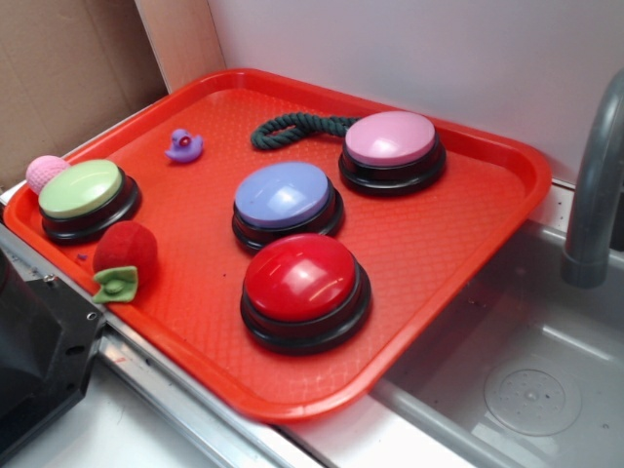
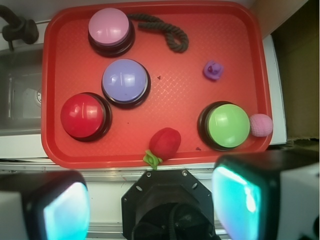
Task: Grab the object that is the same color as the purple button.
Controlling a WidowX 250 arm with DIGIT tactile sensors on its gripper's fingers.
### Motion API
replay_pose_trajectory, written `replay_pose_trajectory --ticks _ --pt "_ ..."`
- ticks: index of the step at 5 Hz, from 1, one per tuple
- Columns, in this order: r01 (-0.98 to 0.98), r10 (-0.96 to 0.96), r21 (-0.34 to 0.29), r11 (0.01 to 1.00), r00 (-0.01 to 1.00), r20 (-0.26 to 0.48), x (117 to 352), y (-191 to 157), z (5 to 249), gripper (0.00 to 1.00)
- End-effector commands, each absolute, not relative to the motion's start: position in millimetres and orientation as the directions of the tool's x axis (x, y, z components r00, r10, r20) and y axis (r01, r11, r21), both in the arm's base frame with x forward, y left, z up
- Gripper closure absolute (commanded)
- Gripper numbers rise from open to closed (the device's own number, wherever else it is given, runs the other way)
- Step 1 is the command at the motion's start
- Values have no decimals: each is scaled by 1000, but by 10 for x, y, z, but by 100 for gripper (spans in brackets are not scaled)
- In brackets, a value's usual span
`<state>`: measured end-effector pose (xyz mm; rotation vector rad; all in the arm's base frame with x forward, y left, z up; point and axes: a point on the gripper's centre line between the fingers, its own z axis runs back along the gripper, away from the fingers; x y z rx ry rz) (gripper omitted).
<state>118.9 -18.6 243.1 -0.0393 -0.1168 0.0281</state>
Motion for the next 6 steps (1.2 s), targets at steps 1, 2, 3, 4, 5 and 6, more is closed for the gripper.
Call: replay_pose_trajectory --ticks 1,2,3,4,5,6 --pt "-26 30 -41 999 993 116 1189 -186 2431 0" --pt "-144 144 -6 990 988 48 1689 257 1977 0" --pt "-277 276 4 961 958 81 2135 709 1659 0" --pt "-344 339 22 939 933 122 2443 960 1360 0" --pt "-330 320 64 942 939 126 2520 1145 972 0" --pt "-259 247 77 963 960 133 2456 1177 653 0"
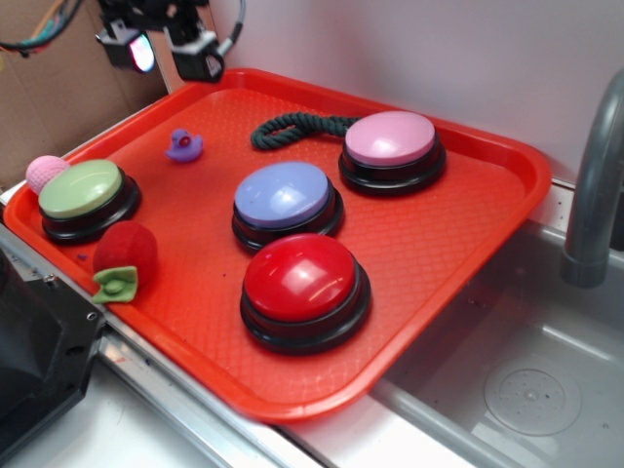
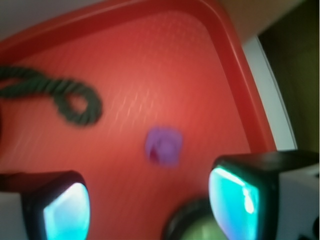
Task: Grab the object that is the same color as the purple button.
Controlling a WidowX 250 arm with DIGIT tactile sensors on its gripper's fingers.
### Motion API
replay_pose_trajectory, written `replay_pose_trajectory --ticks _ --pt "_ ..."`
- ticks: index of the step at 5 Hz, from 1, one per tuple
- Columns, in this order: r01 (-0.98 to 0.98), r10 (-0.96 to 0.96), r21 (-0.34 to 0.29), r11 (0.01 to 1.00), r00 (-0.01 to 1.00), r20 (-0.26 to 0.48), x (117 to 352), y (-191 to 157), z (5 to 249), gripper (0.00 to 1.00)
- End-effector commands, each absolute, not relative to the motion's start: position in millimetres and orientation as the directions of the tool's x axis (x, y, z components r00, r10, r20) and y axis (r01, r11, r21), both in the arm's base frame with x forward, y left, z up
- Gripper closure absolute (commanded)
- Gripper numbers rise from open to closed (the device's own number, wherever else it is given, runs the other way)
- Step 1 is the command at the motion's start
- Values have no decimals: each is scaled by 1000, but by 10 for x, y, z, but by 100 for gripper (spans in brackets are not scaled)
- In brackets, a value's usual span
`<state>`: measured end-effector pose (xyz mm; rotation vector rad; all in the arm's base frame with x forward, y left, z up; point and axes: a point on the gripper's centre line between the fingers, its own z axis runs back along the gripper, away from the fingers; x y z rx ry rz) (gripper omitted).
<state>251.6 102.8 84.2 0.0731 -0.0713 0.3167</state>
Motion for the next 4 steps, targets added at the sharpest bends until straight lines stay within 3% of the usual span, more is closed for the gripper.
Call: replay_pose_trajectory --ticks 1,2,3,4 --pt "-204 198 61 977 976 88 2493 1215 400 0" --pt "-193 189 61 979 979 71 2470 1157 194 57" --pt "-194 188 57 979 978 86 2488 1107 235 100" --pt "-154 150 39 987 984 94 2527 996 686 100"
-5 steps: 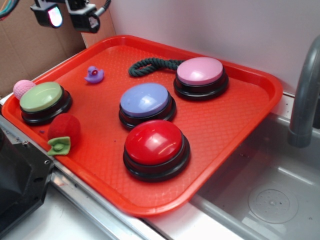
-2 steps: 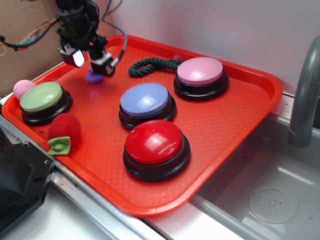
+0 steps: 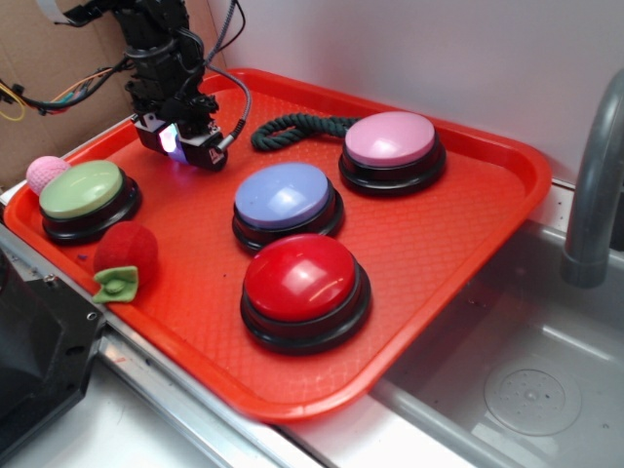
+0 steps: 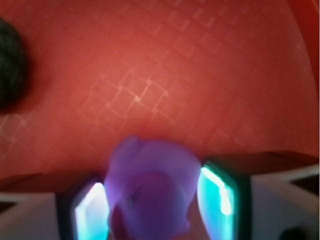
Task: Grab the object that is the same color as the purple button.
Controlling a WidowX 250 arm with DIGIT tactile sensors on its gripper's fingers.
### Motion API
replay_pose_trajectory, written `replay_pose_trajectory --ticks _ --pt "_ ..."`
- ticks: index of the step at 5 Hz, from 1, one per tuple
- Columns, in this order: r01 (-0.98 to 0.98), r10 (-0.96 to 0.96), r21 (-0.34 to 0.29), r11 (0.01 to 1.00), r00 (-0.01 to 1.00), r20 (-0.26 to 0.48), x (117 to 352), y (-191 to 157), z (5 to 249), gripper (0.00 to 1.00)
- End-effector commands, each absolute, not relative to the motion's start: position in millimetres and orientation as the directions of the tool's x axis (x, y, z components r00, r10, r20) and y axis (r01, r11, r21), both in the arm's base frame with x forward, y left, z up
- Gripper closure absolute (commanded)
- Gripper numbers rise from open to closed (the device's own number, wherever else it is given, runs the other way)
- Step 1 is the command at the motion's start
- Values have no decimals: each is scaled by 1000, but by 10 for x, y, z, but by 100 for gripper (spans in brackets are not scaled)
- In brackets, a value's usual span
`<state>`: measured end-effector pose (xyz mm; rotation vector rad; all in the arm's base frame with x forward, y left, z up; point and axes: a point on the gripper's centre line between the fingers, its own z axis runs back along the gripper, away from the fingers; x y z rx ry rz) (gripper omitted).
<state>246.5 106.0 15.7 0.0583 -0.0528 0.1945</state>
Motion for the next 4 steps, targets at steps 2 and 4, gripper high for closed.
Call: replay_pose_trajectory --ticks 2,4 --pt "-130 126 61 990 990 62 2429 379 1676 100" --pt "-70 69 5 998 992 102 2269 180 2491 100"
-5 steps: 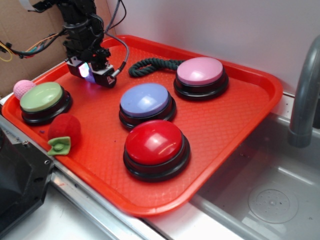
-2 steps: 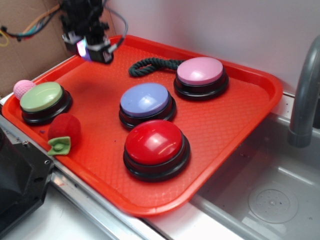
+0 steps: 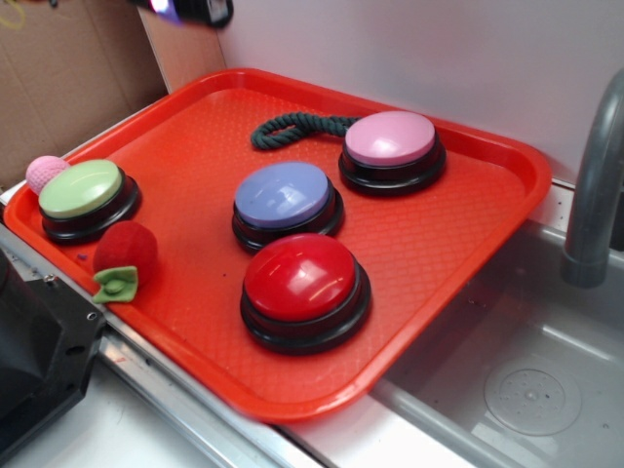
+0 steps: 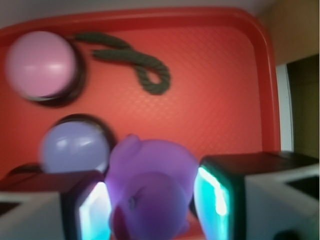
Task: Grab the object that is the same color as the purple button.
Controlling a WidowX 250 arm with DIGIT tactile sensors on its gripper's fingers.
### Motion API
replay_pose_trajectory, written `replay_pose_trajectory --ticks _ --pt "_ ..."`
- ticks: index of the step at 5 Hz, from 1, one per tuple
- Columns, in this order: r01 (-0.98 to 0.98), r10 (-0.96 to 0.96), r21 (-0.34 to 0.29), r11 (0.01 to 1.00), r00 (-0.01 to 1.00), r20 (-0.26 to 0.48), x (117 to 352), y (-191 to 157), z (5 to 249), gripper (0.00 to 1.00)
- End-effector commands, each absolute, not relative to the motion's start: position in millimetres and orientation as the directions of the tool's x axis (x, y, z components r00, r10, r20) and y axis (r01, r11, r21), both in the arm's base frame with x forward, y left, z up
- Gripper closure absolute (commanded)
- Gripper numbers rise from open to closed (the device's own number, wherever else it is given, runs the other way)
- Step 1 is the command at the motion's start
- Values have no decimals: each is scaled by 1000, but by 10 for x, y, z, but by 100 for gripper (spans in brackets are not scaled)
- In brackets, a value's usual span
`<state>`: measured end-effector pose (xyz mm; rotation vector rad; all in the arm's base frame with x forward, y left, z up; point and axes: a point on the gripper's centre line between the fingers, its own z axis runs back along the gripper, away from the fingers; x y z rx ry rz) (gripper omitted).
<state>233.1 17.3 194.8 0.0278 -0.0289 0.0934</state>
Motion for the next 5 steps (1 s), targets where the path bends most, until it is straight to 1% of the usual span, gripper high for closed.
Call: replay_pose_trajectory --ticks 1,2,3,4,5 --pt "-34 34 -7 999 993 117 2240 144 2516 100" --pt "-55 55 -3 998 992 111 2276 232 2479 100" --pt "-69 67 13 998 991 112 2357 398 2367 100" --pt "-62 60 24 998 994 91 2404 430 2283 100" --pt "-43 43 6 999 995 89 2411 431 2272 100"
